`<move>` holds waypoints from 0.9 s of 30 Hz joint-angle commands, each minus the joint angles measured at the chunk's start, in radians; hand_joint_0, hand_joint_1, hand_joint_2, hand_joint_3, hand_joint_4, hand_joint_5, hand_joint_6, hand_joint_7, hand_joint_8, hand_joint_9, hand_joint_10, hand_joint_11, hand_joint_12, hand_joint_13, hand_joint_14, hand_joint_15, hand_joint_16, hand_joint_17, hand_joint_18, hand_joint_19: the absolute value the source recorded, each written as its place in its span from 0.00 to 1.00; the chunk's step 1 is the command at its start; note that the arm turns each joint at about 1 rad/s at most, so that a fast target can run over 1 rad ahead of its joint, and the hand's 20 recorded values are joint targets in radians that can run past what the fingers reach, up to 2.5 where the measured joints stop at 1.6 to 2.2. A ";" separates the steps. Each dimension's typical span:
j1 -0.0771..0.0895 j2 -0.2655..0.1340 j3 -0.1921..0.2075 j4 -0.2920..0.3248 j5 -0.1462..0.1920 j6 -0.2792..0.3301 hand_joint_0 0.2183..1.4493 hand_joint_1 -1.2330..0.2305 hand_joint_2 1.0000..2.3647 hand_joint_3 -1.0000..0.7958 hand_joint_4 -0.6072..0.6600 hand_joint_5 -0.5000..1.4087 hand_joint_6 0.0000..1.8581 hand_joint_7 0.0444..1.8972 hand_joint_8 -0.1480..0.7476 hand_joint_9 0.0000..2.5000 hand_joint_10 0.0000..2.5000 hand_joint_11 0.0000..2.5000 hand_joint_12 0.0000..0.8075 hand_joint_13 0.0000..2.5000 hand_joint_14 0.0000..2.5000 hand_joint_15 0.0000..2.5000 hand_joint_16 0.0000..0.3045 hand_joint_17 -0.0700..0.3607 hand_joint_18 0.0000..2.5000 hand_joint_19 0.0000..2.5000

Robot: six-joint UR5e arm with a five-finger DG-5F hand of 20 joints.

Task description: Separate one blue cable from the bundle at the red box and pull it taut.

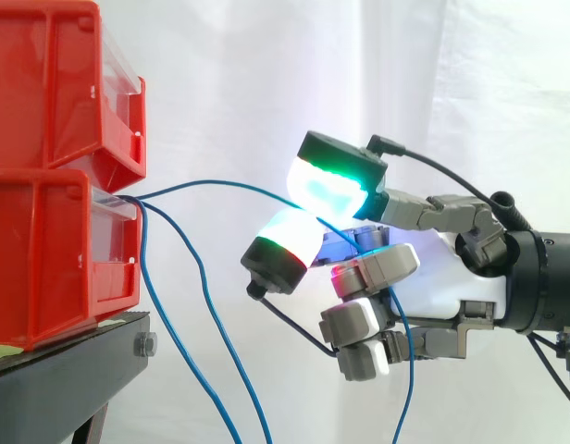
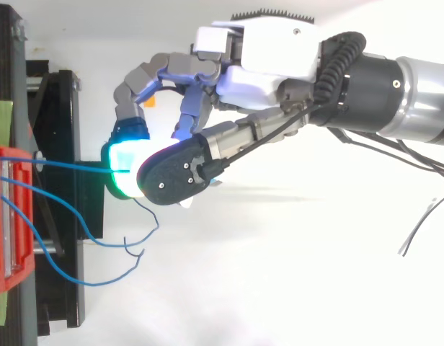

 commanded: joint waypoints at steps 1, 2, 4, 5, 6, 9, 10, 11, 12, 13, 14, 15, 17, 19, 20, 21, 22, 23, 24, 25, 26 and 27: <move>-0.001 0.012 0.000 -0.026 -0.020 0.014 0.35 0.34 0.02 0.47 0.55 0.18 0.50 0.61 0.61 0.54 0.00 0.62 0.56 0.47 0.01 0.33 0.18 0.45 0.45 0.30; -0.001 0.018 0.000 -0.040 -0.027 0.017 0.35 0.34 0.02 0.47 0.55 0.18 0.50 0.61 0.61 0.54 0.00 0.63 0.56 0.47 0.01 0.33 0.18 0.45 0.45 0.30; -0.001 0.031 -0.001 -0.081 -0.039 0.018 0.35 0.34 0.02 0.47 0.55 0.18 0.50 0.61 0.61 0.54 0.00 0.62 0.56 0.47 0.01 0.33 0.18 0.45 0.45 0.30; -0.001 0.046 0.000 -0.132 -0.047 0.018 0.36 0.34 0.02 0.47 0.54 0.18 0.50 0.61 0.61 0.54 0.00 0.63 0.56 0.47 0.01 0.33 0.18 0.45 0.45 0.30; -0.001 0.046 0.000 -0.132 -0.047 0.018 0.36 0.34 0.02 0.47 0.54 0.18 0.50 0.61 0.61 0.54 0.00 0.63 0.56 0.47 0.01 0.33 0.18 0.45 0.45 0.30; -0.002 0.080 -0.031 -0.169 -0.053 0.018 0.36 0.34 0.02 0.47 0.55 0.18 0.50 0.60 0.61 0.54 0.00 0.63 0.56 0.47 0.01 0.33 0.18 0.45 0.45 0.30; -0.001 0.084 -0.040 -0.169 -0.053 0.018 0.36 0.34 0.02 0.46 0.55 0.18 0.50 0.61 0.61 0.54 0.00 0.62 0.56 0.47 0.01 0.34 0.18 0.45 0.45 0.30; -0.001 0.089 -0.052 -0.167 -0.050 0.018 0.36 0.34 0.02 0.46 0.55 0.18 0.50 0.60 0.62 0.54 0.00 0.62 0.56 0.47 0.01 0.33 0.18 0.45 0.45 0.30; 0.001 0.106 -0.077 -0.166 -0.050 0.018 0.36 0.34 0.02 0.46 0.55 0.18 0.50 0.60 0.61 0.54 0.00 0.62 0.56 0.47 0.01 0.33 0.18 0.45 0.45 0.30; 0.001 0.121 -0.106 -0.163 -0.047 0.018 0.36 0.34 0.02 0.46 0.55 0.18 0.50 0.60 0.61 0.54 0.00 0.62 0.56 0.47 0.01 0.33 0.18 0.45 0.45 0.30; 0.001 0.130 -0.118 -0.158 -0.044 0.018 0.36 0.34 0.02 0.46 0.55 0.18 0.50 0.60 0.61 0.54 0.00 0.63 0.56 0.47 0.01 0.33 0.18 0.45 0.45 0.30; 0.002 0.144 -0.139 -0.153 -0.036 0.020 0.36 0.34 0.02 0.46 0.55 0.18 0.50 0.60 0.61 0.54 0.00 0.63 0.56 0.47 0.01 0.33 0.18 0.45 0.45 0.30; 0.004 0.155 -0.153 -0.152 -0.016 0.021 0.36 0.34 0.02 0.47 0.55 0.18 0.50 0.60 0.62 0.54 0.00 0.62 0.56 0.47 0.01 0.33 0.18 0.45 0.45 0.30; 0.002 0.153 -0.153 -0.153 -0.013 0.021 0.36 0.34 0.02 0.46 0.55 0.18 0.50 0.61 0.61 0.54 0.00 0.62 0.56 0.47 0.01 0.33 0.18 0.45 0.45 0.30; 0.002 0.153 -0.153 -0.153 -0.013 0.021 0.36 0.34 0.02 0.46 0.54 0.18 0.50 0.61 0.61 0.54 0.00 0.63 0.56 0.47 0.01 0.33 0.18 0.45 0.45 0.30; 0.004 0.153 -0.153 -0.153 -0.010 0.021 0.36 0.34 0.02 0.46 0.54 0.18 0.50 0.61 0.61 0.54 0.00 0.63 0.56 0.47 0.01 0.33 0.18 0.45 0.45 0.30; 0.004 0.153 -0.153 -0.153 -0.010 0.018 0.36 0.34 0.02 0.46 0.54 0.18 0.50 0.61 0.61 0.54 0.00 0.62 0.56 0.47 0.01 0.33 0.18 0.45 0.45 0.30; 0.007 0.153 -0.153 -0.152 -0.010 0.014 0.36 0.34 0.02 0.46 0.54 0.18 0.50 0.61 0.61 0.54 0.00 0.62 0.56 0.47 0.01 0.33 0.18 0.45 0.45 0.30; 0.007 0.153 -0.153 -0.152 -0.010 0.014 0.36 0.34 0.02 0.46 0.54 0.18 0.50 0.61 0.61 0.54 0.00 0.62 0.56 0.47 0.01 0.33 0.18 0.45 0.45 0.30; 0.009 0.153 -0.153 -0.152 -0.011 0.012 0.36 0.34 0.02 0.46 0.55 0.18 0.50 0.61 0.62 0.54 0.00 0.62 0.56 0.47 0.01 0.33 0.18 0.45 0.45 0.30; 0.010 0.153 -0.153 -0.150 -0.011 0.011 0.36 0.34 0.01 0.46 0.54 0.18 0.50 0.61 0.62 0.54 0.00 0.62 0.56 0.47 0.01 0.33 0.18 0.45 0.45 0.30; 0.012 0.153 -0.153 -0.150 -0.010 0.005 0.36 0.34 0.02 0.46 0.55 0.18 0.50 0.61 0.61 0.54 0.00 0.62 0.56 0.47 0.01 0.33 0.18 0.45 0.45 0.30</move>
